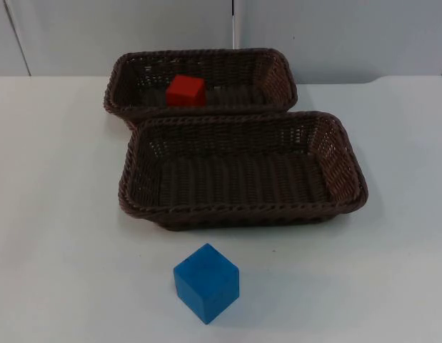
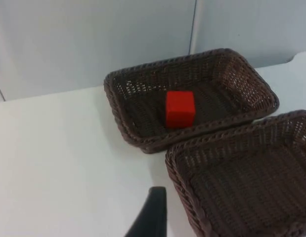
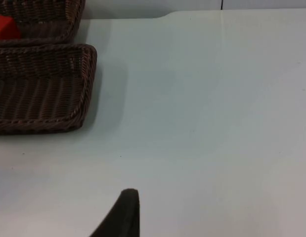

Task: Pick up one cube with the left hand and place it into the upper basket. Pick up one cube with the right hand and place it into the lower basket.

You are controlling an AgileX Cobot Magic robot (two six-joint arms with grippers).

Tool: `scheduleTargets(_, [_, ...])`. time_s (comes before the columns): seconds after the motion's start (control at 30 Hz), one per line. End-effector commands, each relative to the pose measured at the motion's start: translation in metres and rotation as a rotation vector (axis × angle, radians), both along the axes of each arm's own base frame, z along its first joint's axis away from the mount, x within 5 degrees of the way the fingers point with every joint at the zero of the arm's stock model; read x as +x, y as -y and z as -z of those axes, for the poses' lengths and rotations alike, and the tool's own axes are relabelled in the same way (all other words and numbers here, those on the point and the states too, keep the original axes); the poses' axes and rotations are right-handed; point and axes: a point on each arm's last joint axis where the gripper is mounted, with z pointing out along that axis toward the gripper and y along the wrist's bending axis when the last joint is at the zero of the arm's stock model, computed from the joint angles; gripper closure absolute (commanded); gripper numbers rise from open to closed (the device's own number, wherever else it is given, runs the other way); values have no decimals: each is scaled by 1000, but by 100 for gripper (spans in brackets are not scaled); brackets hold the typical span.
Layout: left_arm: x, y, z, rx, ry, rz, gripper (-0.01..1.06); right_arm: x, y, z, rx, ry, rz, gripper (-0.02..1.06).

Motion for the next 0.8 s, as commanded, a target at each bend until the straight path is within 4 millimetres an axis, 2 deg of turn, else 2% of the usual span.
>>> scheduleTargets(0.0, [-12,-4,-1,10,-12,0,22,0,0,0,-4,7,-2,-1])
scheduleTargets(0.43, [-72,-23,-10,57,-35,2,22,0,0,0,-4,7,-2,-1])
scheduleTargets(0.77, [-97,-32,-13,61,-11,-3,22,0,0,0,-4,7,-2,-1])
